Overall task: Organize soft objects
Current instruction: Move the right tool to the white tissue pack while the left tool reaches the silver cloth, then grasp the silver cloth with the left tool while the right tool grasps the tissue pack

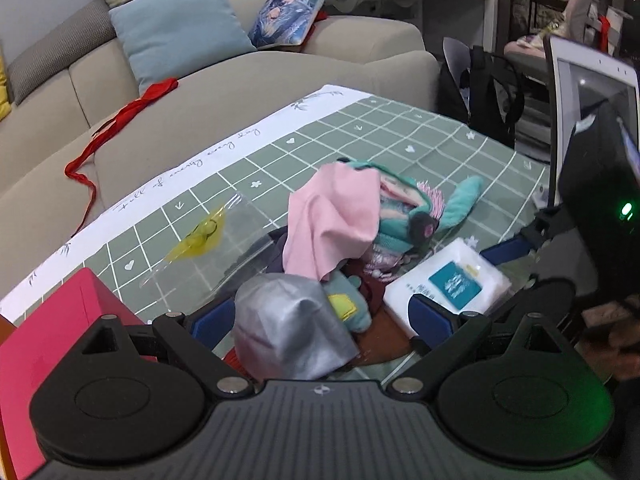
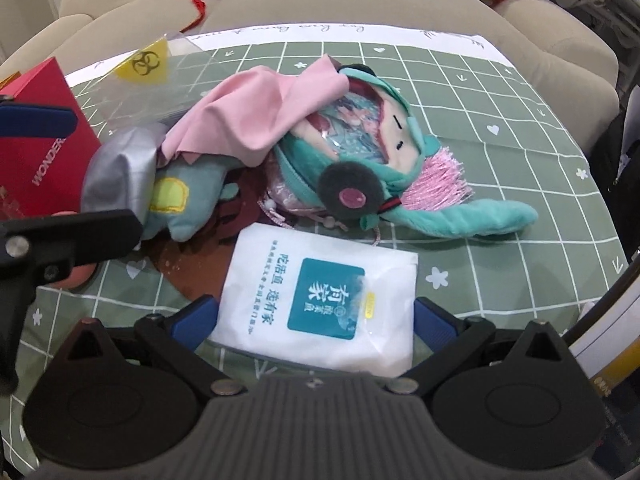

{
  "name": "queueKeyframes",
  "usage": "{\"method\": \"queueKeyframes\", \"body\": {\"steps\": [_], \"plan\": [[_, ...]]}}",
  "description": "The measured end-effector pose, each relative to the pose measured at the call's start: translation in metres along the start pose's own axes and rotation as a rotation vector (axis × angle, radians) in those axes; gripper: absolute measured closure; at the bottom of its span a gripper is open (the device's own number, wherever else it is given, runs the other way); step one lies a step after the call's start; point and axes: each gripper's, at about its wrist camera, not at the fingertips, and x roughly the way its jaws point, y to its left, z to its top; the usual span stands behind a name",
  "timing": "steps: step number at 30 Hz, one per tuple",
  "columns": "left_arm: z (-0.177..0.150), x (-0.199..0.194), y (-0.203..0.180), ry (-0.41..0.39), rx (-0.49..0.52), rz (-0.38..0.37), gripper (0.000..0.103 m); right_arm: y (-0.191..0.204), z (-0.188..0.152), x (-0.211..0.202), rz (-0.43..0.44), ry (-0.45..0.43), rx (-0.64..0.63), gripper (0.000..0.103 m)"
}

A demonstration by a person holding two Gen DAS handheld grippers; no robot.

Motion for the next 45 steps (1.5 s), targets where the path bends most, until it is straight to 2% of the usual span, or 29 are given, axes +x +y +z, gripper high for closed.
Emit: {"method": "queueKeyframes", "body": {"steps": [6,11,15,17,19,20,21,22,24,25,29,30,31,33,37,40,43,45], "plan": [[-0.002,0.011,0.003,0.008,0.01,0.019,0.0,-0.001,-0.003,-0.004,0.013,0.001,-0.024,0.008],[-0.001,0.028,0.002,0.045,0.025,0.049,0.0,-0.002,-0.006,-0.009,0.026,0.021,-0.06,0.009],[-0.002,0.045,-0.002,0.104,0.055,0.124,0.0,-0.006,-0.012,-0.015,0.046,0.033,-0.1,0.009],[-0.001,0.053,-0.003,0.162,0.019,0.122,0.0,-0.008,-0.016,-0.016,0.063,0.029,-0.111,0.009],[0.002,0.056,0.002,0.185,-0.059,0.078,0.018,-0.008,-0.017,-0.016,0.063,0.026,-0.116,0.009],[0.003,0.057,0.004,0.185,-0.094,0.065,0.021,-0.008,-0.017,-0.016,0.065,0.025,-0.117,0.009],[0.003,0.058,0.006,0.191,-0.12,0.066,0.033,-0.009,-0.017,-0.015,0.066,0.025,-0.118,0.009],[0.004,0.057,0.007,0.195,-0.142,0.07,0.05,-0.008,-0.017,-0.016,0.066,0.025,-0.118,0.009],[0.006,0.055,0.008,0.19,-0.169,0.082,0.064,-0.009,-0.018,-0.015,0.067,0.025,-0.118,0.009],[0.007,0.052,0.007,0.186,-0.175,0.077,0.069,-0.009,-0.017,-0.015,0.068,0.024,-0.119,0.009],[0.01,0.041,0.013,0.17,-0.234,0.018,0.08,-0.01,-0.018,-0.015,0.073,0.024,-0.12,0.009],[0.011,0.036,0.016,0.16,-0.261,0.015,0.091,-0.01,-0.019,-0.016,0.074,0.023,-0.12,0.009],[0.012,0.031,0.019,0.147,-0.29,0.021,0.096,-0.009,-0.019,-0.016,0.076,0.024,-0.119,0.009],[0.014,0.019,0.027,0.128,-0.346,0.027,0.096,-0.011,-0.018,-0.016,0.082,0.026,-0.111,0.009],[0.019,-0.004,0.045,0.094,-0.439,-0.02,0.097,-0.017,-0.015,-0.019,0.096,0.04,-0.057,0.009],[0.024,-0.017,0.052,0.075,-0.464,-0.026,0.098,-0.023,-0.011,-0.021,0.062,0.058,-0.001,0.009],[0.026,-0.031,0.056,0.053,-0.478,-0.014,0.099,-0.027,-0.01,-0.026,0.079,0.052,0.038,0.009],[0.029,-0.041,0.062,0.03,-0.5,-0.032,0.099,-0.027,-0.009,-0.028,0.098,0.052,0.057,0.009]]}}
